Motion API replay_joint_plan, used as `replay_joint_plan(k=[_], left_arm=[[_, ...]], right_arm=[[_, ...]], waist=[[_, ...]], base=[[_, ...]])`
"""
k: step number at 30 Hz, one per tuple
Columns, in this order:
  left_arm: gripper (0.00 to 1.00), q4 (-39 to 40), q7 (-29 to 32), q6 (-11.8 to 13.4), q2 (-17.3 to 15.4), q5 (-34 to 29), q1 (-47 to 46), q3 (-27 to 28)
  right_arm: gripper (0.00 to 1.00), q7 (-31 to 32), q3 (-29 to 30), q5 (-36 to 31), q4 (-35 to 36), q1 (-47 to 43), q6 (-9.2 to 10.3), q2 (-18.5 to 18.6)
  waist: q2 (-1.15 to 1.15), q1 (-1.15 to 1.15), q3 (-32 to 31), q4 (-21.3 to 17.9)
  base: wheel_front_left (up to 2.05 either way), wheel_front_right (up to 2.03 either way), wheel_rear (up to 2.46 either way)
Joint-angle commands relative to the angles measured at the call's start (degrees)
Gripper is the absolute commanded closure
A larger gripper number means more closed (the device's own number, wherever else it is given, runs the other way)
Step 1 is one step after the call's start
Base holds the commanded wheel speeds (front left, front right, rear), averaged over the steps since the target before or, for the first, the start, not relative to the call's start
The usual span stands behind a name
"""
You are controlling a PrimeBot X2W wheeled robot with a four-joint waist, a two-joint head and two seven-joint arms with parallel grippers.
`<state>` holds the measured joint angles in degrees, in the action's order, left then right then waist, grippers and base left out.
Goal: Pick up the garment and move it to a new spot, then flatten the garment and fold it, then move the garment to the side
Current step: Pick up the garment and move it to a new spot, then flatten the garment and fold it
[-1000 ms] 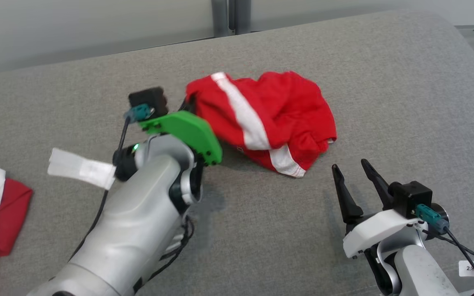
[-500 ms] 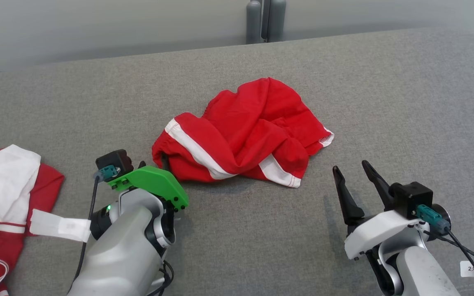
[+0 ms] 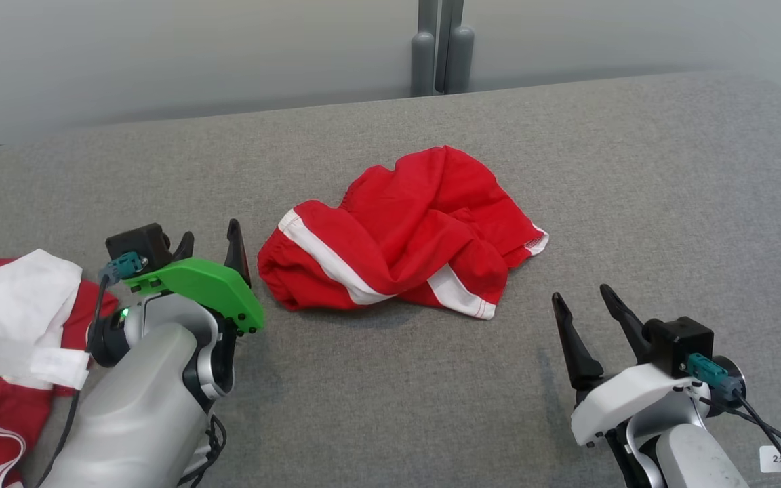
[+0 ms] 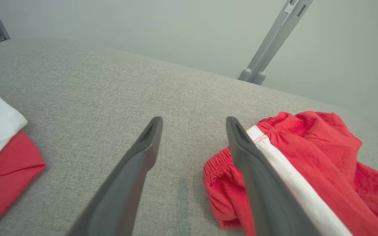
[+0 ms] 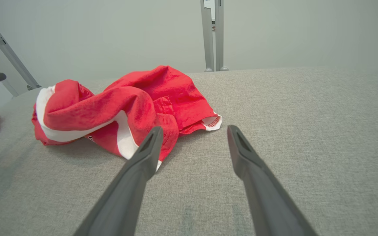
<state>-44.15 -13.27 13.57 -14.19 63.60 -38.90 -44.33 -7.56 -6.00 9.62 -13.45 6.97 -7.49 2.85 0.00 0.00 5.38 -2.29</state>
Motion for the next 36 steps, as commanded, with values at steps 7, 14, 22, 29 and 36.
replay_joint_plan(k=[7,14,22,29,36], left_arm=[[0.00,2.57,9.68,-1.25,-2.77,-1.53,-4.23,-3.29],[0.00,2.37,23.13,-0.75,-2.73,-0.62,-8.37,-7.00],[0.00,2.16,32.57,2.27,-4.87,-3.40,-13.21,-10.78],[0.00,3.04,35.51,2.06,-5.53,-2.74,-13.50,-11.11],[1.00,4.15,32.97,3.52,-5.84,-0.87,-10.84,-8.99]], right_arm=[[0.00,0.54,-1.18,0.29,0.62,-0.45,0.00,0.07],[0.00,0.51,-2.04,0.46,0.57,0.00,0.00,0.07],[0.00,0.29,-2.56,0.20,0.61,0.61,0.00,0.07],[0.00,-0.19,-2.60,0.37,0.54,1.27,0.00,0.07],[0.00,-0.21,-1.46,-0.03,0.30,1.63,0.00,0.07]], waist=[[0.00,0.00,0.39,-2.36],[0.00,0.00,1.69,-4.81],[0.00,0.00,3.26,-6.47],[0.00,0.00,4.45,-6.83],[0.00,0.00,5.13,-4.88]], base=[[0.00,0.00,0.00],[0.00,0.00,0.00],[0.00,0.00,0.00],[0.00,0.00,0.00],[0.00,0.00,0.00]])
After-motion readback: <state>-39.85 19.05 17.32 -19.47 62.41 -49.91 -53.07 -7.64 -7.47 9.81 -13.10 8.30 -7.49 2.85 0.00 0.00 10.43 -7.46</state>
